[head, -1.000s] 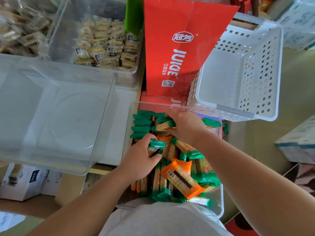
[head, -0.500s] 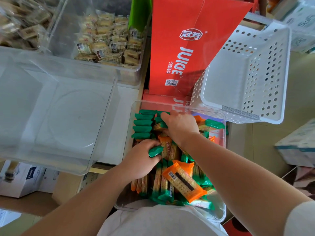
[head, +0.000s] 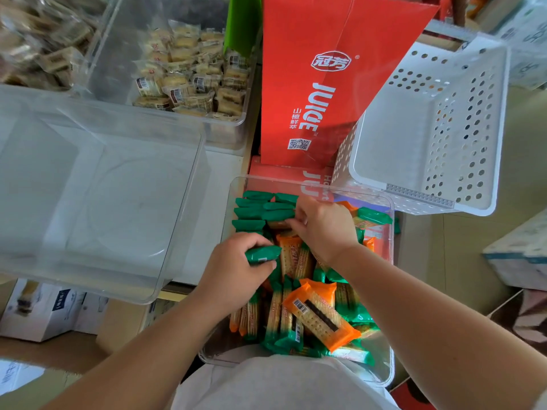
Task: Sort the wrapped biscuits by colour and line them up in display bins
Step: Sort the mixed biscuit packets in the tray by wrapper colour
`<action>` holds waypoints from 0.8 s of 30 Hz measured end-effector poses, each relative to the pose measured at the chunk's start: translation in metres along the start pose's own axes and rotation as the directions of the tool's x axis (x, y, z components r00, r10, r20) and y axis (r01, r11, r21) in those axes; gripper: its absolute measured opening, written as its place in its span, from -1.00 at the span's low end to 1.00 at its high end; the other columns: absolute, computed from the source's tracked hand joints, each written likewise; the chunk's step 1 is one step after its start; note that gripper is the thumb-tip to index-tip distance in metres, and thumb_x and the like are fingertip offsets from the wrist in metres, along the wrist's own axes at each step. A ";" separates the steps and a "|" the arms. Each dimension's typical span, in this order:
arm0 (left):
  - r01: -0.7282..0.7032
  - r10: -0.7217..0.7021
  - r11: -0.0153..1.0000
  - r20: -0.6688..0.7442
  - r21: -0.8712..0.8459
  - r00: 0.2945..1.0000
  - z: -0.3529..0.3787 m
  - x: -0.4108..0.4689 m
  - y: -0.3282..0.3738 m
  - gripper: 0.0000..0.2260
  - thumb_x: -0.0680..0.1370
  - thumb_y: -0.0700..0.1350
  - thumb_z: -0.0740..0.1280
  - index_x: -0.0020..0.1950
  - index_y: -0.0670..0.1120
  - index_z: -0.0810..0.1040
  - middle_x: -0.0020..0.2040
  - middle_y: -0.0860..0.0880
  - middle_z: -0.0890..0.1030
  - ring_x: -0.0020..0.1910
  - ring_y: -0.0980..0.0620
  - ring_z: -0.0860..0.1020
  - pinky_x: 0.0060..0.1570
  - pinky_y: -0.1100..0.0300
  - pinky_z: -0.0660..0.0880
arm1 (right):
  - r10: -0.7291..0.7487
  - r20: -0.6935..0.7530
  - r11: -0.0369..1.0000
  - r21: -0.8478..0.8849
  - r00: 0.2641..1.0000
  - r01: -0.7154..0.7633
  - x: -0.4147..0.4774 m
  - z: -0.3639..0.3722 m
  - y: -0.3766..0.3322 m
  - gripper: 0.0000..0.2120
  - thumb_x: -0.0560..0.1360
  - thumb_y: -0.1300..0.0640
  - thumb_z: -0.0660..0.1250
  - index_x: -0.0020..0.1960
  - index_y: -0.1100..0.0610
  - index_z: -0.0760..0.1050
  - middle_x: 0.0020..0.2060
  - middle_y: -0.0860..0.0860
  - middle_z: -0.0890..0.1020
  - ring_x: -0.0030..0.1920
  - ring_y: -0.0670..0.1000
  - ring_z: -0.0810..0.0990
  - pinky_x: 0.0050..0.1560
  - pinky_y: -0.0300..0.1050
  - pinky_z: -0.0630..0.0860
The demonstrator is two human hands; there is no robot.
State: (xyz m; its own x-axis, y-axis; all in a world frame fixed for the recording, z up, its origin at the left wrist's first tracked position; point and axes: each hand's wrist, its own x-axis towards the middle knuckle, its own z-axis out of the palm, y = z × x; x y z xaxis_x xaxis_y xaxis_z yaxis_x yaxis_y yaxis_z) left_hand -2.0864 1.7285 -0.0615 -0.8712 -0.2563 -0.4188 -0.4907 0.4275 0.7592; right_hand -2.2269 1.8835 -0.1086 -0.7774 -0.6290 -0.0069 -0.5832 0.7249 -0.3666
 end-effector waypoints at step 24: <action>-0.333 0.327 0.785 0.107 0.523 0.939 -0.010 0.057 0.013 -0.69 0.55 -0.11 0.45 0.30 -0.08 0.64 0.11 -0.09 0.64 0.05 -0.13 0.60 0.05 -0.05 0.57 | 0.125 0.770 0.874 -0.385 0.626 0.298 0.015 -0.020 -0.003 -0.37 0.49 -0.37 0.11 0.40 -0.04 0.48 0.39 0.01 0.46 0.44 0.16 0.23 0.44 0.22 0.09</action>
State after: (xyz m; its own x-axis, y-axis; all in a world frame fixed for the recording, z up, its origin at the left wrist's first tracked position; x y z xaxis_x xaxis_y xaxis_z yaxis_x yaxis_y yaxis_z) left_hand -2.1427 1.7105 -0.0704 -0.9801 -0.0084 -0.1985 -0.1036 0.8739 0.4749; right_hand -2.2410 1.8773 -0.0890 -0.3785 -0.5191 -0.7663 -0.8319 0.5538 0.0358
